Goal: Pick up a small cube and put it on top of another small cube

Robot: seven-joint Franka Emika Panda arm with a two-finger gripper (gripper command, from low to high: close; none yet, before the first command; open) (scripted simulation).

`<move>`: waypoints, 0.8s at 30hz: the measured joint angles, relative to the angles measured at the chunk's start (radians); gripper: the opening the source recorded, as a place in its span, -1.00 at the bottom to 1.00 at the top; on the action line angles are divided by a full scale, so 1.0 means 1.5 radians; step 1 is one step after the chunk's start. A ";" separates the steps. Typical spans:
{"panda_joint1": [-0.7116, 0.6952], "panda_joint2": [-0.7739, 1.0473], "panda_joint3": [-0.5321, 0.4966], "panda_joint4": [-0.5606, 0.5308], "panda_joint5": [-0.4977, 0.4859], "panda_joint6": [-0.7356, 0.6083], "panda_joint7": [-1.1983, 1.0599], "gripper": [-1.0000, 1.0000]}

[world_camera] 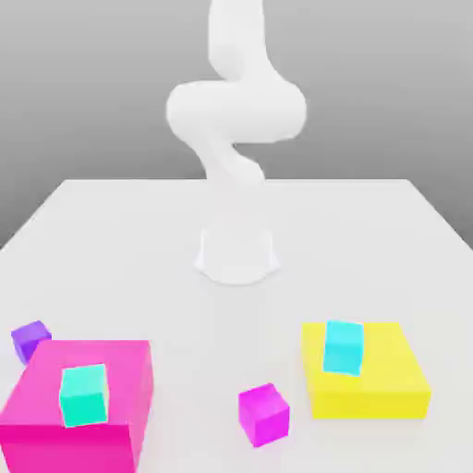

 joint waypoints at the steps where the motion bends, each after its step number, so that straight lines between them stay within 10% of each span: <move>1: -0.019 0.019 0.003 -0.006 -0.007 0.009 0.035 0.00; 24: -0.380 0.417 -0.012 -0.135 -0.101 0.202 0.721 0.00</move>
